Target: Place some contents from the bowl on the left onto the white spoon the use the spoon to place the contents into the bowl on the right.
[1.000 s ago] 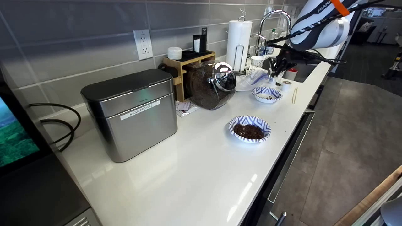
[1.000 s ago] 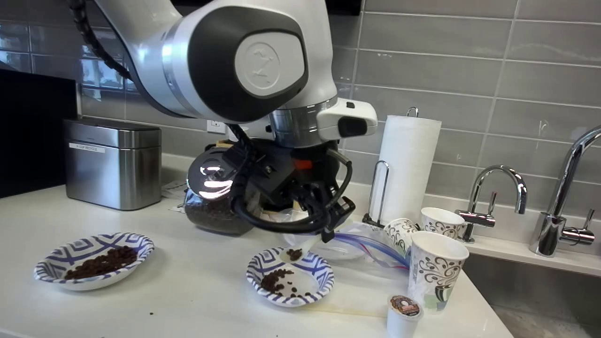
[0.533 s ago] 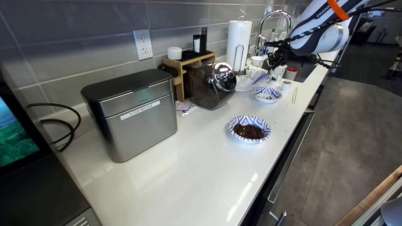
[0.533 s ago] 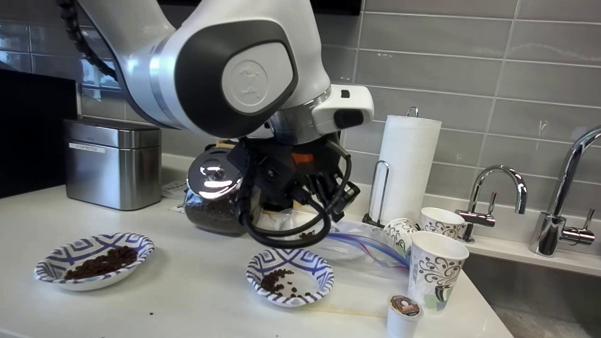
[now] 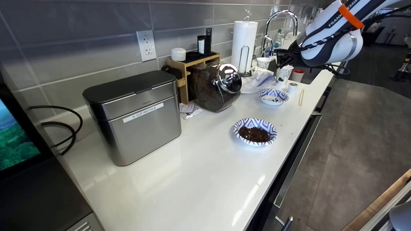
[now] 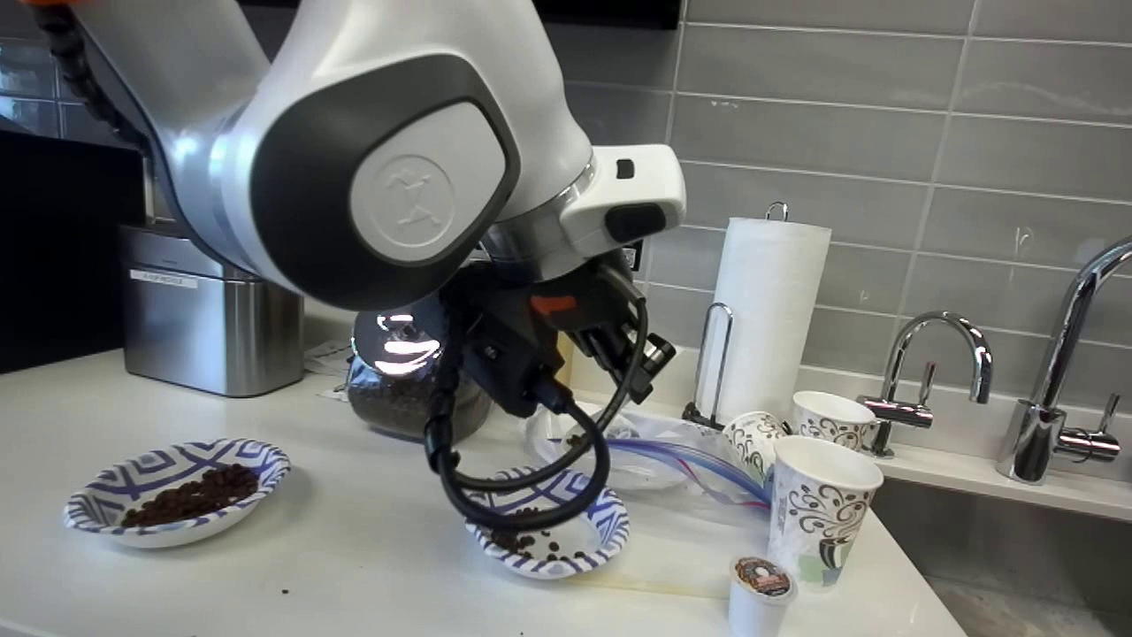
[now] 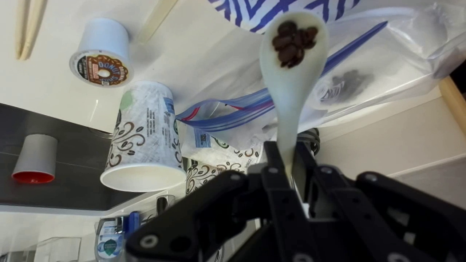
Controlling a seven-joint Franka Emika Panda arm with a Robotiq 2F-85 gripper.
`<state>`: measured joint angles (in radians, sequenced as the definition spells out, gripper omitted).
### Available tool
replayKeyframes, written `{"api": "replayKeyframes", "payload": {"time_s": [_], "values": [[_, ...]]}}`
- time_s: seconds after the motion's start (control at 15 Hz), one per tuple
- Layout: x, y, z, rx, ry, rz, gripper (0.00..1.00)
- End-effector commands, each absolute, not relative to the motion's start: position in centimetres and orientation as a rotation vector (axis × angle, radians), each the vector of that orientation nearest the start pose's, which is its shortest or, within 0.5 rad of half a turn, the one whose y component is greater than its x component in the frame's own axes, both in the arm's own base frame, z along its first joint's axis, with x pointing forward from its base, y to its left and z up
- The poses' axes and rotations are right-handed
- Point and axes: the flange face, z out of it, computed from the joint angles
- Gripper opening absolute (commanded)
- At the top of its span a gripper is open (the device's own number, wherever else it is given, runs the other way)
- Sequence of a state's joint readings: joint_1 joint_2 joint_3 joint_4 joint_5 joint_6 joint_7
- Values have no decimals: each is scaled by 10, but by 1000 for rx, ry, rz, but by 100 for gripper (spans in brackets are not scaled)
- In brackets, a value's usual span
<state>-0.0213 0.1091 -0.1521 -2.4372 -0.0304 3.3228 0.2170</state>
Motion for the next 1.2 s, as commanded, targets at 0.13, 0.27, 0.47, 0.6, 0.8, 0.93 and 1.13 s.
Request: {"api": "replayKeyframes", "payload": {"time_s": [0.13, 0.27, 0.47, 0.6, 0.8, 0.93, 1.13], "values": [[503, -85, 355, -2821, 522, -1278, 3], [499, -82, 354, -2810, 520, -1310, 3], [494, -83, 351, -2807, 522, -1403, 3], [490, -79, 350, -2805, 525, -1473, 3], [485, -63, 349, -2801, 518, -1548, 3], [483, -52, 349, -2796, 517, -1602, 3], [487, -51, 354, -2781, 507, -1596, 14]]}}
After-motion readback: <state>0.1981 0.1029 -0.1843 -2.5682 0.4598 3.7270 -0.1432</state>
